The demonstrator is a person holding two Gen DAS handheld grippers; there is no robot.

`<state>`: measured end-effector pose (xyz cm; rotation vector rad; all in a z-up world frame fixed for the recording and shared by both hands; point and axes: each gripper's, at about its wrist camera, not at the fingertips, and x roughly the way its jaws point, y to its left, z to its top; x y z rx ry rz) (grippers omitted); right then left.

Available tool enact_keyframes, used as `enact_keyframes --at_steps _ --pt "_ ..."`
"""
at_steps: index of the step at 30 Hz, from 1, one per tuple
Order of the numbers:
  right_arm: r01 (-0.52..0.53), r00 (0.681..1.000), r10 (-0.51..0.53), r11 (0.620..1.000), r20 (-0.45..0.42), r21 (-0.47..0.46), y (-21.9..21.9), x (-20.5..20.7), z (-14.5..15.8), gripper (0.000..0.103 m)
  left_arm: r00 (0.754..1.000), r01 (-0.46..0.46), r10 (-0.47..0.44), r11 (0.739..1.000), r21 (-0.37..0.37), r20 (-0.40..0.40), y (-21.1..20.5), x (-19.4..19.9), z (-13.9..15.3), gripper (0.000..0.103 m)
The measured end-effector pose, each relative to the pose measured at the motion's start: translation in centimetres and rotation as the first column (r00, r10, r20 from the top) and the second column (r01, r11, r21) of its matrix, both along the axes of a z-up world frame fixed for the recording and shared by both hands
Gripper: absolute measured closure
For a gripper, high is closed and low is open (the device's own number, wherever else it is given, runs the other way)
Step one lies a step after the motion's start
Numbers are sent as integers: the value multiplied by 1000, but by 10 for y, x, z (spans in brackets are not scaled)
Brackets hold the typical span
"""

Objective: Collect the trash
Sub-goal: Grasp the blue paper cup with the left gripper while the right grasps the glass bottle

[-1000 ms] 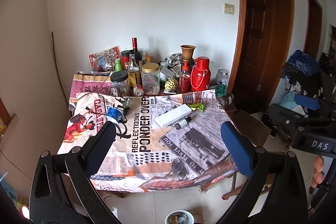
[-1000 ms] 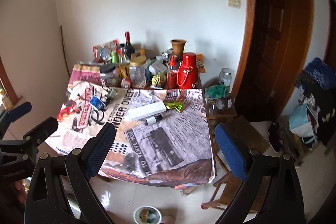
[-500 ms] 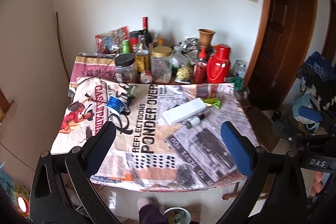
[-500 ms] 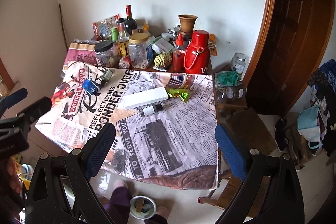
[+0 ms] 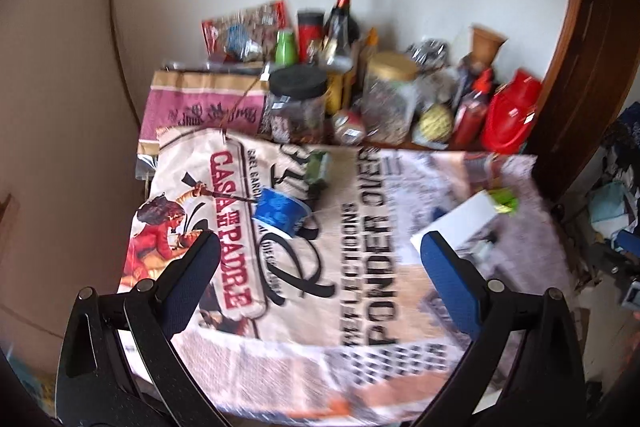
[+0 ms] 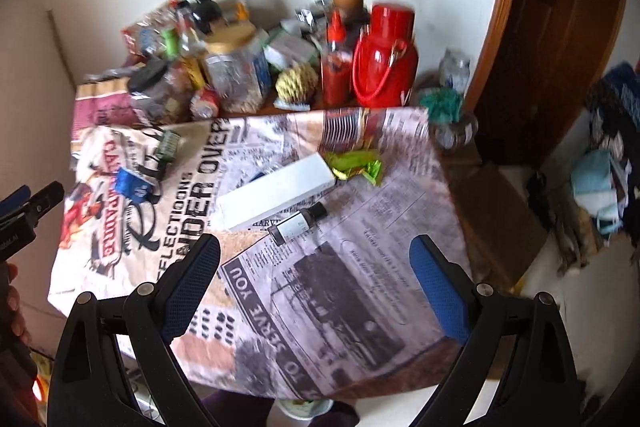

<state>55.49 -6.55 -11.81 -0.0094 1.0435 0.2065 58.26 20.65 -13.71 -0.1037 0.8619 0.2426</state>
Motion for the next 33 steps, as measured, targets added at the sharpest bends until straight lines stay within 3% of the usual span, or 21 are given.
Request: enact_keyframes --at_steps 5,10,15,18,23,28,32,33 --pt "84 993 -88 995 -82 -46 16 29 -43 9 992 33 -33 999 -3 -122 40 49 -51 3" --pt "151 974 -158 987 -164 -54 25 52 -82 13 979 64 -66 998 -17 -194 66 84 -92 3" --pt "225 932 -209 974 -298 20 25 74 -121 36 965 81 -94 995 -63 -245 85 109 -126 3" --pt "268 907 -240 963 -346 34 29 80 -138 42 957 92 -112 992 -85 -267 93 119 -139 3" --pt "278 897 -261 961 -358 -3 36 83 -149 54 947 116 -141 988 -102 -289 96 129 -152 3" --pt "277 901 -261 961 -347 -5 38 80 -151 70 938 120 -154 985 -126 -310 98 139 -163 20" --pt "259 909 -244 966 -337 2 35 77 -151 74 928 129 -173 980 -152 -329 96 142 -171 40" --pt "259 910 -241 966 -338 6 33 77 -150 75 927 126 -169 981 -146 -335 94 141 -172 41"
